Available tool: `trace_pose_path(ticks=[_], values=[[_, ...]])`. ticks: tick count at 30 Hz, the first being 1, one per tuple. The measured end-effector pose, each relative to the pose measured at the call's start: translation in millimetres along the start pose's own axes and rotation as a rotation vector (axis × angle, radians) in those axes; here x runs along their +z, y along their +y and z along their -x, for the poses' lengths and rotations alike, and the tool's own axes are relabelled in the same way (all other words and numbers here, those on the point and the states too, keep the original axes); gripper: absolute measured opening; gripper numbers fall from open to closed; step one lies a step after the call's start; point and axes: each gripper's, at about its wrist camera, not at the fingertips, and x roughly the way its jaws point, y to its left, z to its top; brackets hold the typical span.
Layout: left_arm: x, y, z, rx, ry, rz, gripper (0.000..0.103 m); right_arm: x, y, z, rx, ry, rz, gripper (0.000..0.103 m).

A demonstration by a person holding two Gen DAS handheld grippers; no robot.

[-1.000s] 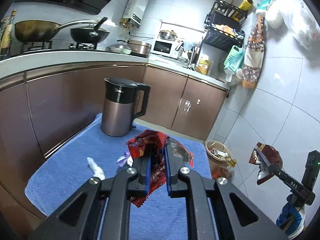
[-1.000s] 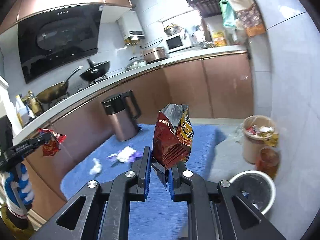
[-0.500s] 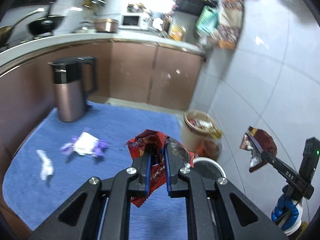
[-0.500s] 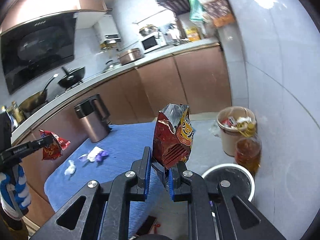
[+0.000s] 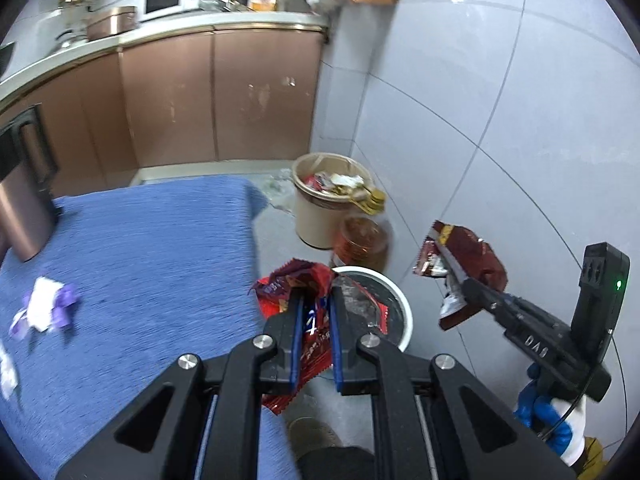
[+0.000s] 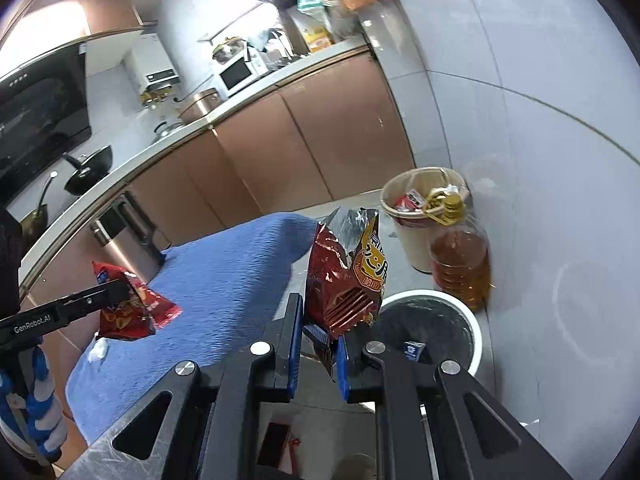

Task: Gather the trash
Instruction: 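Carry both snack bags over the white bin and open both tools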

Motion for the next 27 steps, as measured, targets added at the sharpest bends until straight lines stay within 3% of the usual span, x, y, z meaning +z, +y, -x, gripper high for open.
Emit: trace_pose_path(ticks=[12, 22, 24, 26, 27], values=[[24, -50, -112, -0.032, 0.124, -0.033, 0.011, -2, -50, -46, -0.062, 0.08, -0.056, 0.016], [31, -55, -162, -0.043, 0.187, -0.016, 0.014, -9, -78, -81, -0.116, 0.159, -0.092, 0.018], [30, -52, -169, -0.057, 0.202, 0.0, 0.018, -13, -83, -85, -0.135, 0.171, -0.103, 0.024], [29, -50, -174, -0.068, 0.209, 0.017, 0.018, -15, -86, -88, -0.149, 0.176, -0.11, 0.04], [29, -50, -176, -0.077, 0.214, 0.025, 0.018, -17, -88, -89, -0.154, 0.178, -0.117, 0.042]])
